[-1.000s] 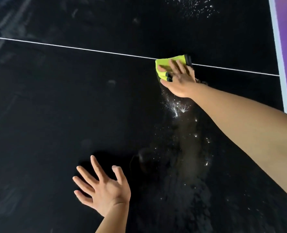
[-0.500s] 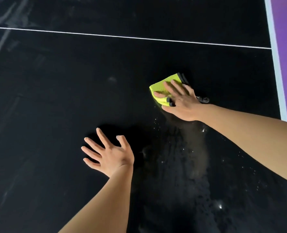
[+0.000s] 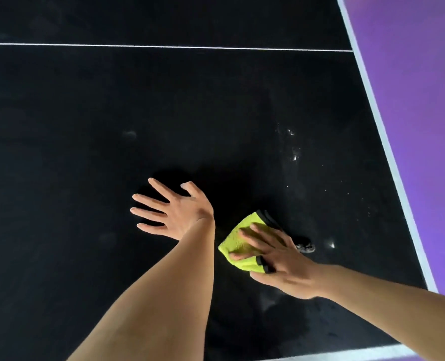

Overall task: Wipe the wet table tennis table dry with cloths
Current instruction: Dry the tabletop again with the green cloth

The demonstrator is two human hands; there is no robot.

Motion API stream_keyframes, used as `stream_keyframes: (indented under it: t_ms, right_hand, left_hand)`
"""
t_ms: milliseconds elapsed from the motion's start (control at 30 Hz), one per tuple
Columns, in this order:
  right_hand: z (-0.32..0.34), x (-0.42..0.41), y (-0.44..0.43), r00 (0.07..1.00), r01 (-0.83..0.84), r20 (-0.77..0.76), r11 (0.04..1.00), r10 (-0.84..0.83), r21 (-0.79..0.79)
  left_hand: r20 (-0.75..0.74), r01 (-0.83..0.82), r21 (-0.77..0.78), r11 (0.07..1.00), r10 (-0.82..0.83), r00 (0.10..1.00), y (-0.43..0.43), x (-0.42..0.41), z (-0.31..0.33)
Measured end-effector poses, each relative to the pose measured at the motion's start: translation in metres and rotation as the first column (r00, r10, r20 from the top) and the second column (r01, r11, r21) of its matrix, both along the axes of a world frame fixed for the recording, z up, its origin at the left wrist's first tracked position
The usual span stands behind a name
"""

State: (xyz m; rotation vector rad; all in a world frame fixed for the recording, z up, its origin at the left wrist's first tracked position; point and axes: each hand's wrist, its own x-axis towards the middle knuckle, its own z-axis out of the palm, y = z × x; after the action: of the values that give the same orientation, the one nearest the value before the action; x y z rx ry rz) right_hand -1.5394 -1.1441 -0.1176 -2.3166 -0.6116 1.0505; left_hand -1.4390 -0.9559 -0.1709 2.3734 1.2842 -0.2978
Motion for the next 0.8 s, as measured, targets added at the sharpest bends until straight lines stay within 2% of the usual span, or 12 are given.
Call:
stream_keyframes:
  t_ms: [67, 133, 200, 267, 367, 500, 567, 633, 667, 800]
  right_hand:
    - [0.017, -0.023, 0.002, 0.958, 0.129, -0.261, 0.991, -0.117, 0.028]
    - [0.037, -0.021, -0.001, 0.741, 0.393, -0.567, 0.917, -0.359, -0.066]
    - [0.047, 0.006, -0.016, 0.519, 0.613, -0.646, 0.770, -0.560, -0.175]
    - [0.058, 0.044, -0.032, 0.379, 0.788, -0.634, 0.594, -0.675, -0.161]
    - [0.088, 0.113, -0.039, 0.267, 0.945, -0.624, 0.326, -0.734, 0.021]
    - [0.094, 0.203, -0.043, 0.144, 0.978, -0.505, 0.045, -0.851, 0.204]
    - [0.081, 0.241, -0.047, 0.074, 0.963, -0.431, -0.047, -0.899, 0.264]
    - [0.072, 0.277, -0.052, 0.029, 0.954, -0.385, -0.090, -0.922, 0.287]
    - [0.066, 0.295, -0.054, 0.032, 0.953, -0.365, -0.082, -0.930, 0.293]
    - [0.047, 0.367, -0.050, 0.097, 0.961, -0.279, 0.017, -0.955, 0.277]
  left_hand:
    - [0.007, 0.009, -0.016, 1.000, -0.009, 1.000, 0.002, -0.001, 0.001]
    - [0.010, 0.018, -0.042, 0.999, -0.018, 1.000, 0.004, -0.002, 0.001]
    - [0.015, 0.017, -0.061, 0.998, -0.016, 1.000, 0.005, -0.001, 0.002]
    - [0.014, 0.009, -0.078, 0.997, -0.008, 1.000, 0.005, 0.000, 0.004]
    - [0.004, 0.015, -0.078, 0.997, -0.015, 1.000, 0.003, 0.000, 0.005]
    - [-0.022, 0.004, -0.068, 0.998, -0.005, 1.000, 0.001, 0.001, 0.004]
    - [-0.040, -0.008, -0.059, 0.998, 0.006, 0.999, -0.001, 0.002, 0.003]
    - [-0.064, -0.016, -0.044, 0.999, 0.013, 0.998, -0.003, 0.005, 0.003]
    - [-0.074, -0.020, -0.042, 0.999, 0.017, 0.997, -0.003, 0.005, 0.003]
    - [-0.092, -0.039, -0.018, 0.999, 0.037, 0.995, -0.005, 0.007, 0.003]
